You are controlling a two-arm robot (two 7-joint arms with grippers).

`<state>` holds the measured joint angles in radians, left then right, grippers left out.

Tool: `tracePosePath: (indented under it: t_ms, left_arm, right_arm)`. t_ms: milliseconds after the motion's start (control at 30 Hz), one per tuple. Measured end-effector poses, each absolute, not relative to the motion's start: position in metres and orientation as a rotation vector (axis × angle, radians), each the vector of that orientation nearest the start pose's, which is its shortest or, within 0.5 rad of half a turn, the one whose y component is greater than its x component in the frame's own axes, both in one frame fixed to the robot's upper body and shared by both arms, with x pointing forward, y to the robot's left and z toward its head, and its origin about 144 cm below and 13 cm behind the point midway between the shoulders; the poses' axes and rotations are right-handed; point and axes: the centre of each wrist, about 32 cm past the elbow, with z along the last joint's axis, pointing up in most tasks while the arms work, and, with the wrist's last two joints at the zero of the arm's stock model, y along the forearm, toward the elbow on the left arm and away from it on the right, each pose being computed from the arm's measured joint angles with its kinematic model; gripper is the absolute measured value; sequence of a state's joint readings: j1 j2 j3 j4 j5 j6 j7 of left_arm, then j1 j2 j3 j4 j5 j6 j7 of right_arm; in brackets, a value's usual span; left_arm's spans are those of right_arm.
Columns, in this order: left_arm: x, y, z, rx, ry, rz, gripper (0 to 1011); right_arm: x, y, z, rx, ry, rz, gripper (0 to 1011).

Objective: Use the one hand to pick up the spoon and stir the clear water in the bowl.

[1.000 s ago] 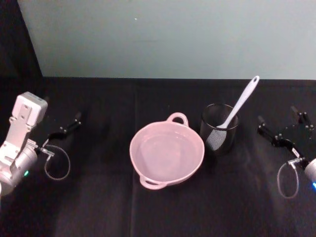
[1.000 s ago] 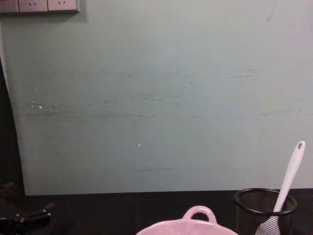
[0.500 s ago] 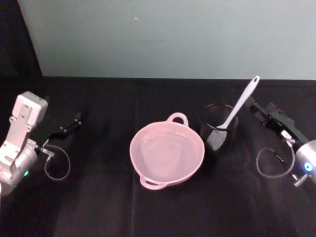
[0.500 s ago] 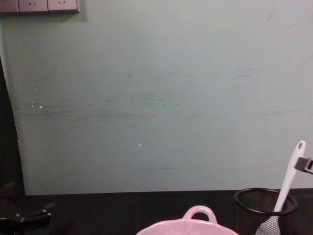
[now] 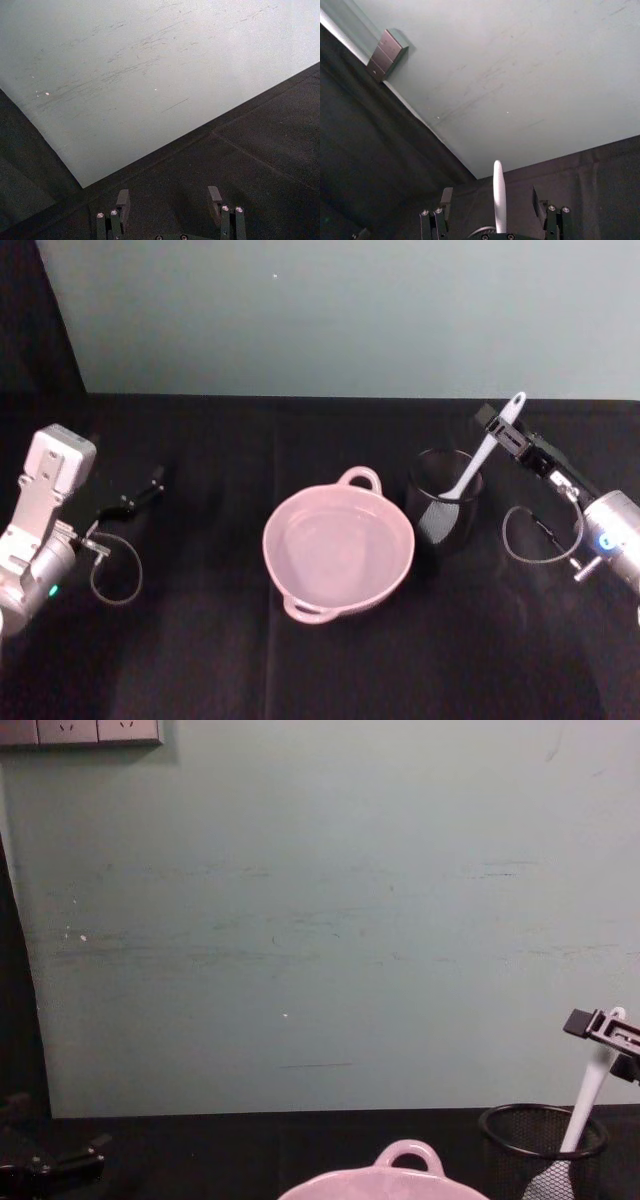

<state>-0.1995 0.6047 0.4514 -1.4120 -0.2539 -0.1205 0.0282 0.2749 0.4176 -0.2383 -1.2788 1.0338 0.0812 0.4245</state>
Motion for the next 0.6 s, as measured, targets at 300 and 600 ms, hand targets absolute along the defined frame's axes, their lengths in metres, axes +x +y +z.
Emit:
tracePosePath:
  t_ms: [300,600]
  left_arm:
    - [0.4886,0.3097,1.1398,0.304,-0.285,1.248,1011]
    - [0.4886,0.3097,1.1398,0.304,-0.285,1.248,1011]
  right_arm:
    - [0.5298,-0.3201,1.1523,0.413,0.490,-1.016,837]
    - [0.5268,-0.3222,1.1535,0.411,0.496,-1.005,565]
